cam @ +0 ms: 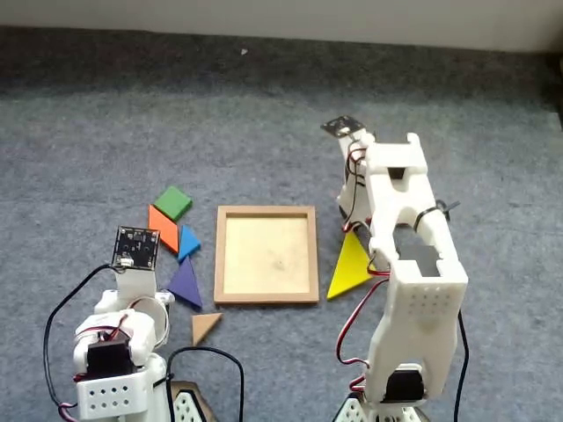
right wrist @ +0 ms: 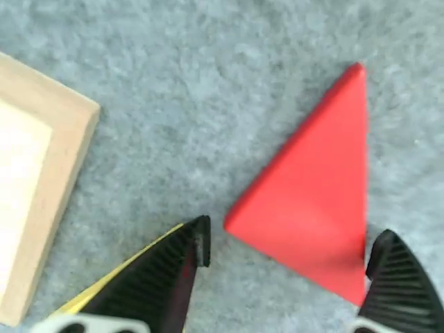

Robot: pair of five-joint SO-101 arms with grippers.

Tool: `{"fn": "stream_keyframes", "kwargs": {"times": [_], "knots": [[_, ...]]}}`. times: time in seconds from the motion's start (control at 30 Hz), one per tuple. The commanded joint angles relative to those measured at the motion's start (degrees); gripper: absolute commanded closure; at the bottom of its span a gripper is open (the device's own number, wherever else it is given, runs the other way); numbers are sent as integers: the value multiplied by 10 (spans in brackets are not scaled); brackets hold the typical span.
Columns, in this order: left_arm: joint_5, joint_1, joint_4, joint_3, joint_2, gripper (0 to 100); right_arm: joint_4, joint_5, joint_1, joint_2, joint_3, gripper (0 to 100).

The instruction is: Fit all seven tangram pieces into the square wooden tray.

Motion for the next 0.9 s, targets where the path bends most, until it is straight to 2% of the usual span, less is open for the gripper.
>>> {"fn": "stream_keyframes", "kwargs": {"times": [0.0,0.37,0.5,0.87], "knots": [[4,4,-8,11,-16,867,8,5,-1,-5,-30,649],[4,-7,-8,11,-16,867,-51,6,2,-3,-29,649],[4,-35,-8,11,-16,867,-52,6,8,-5,-30,649],[4,-36,-8,11,-16,867,-24,9,17,-4,-17,649]]}}
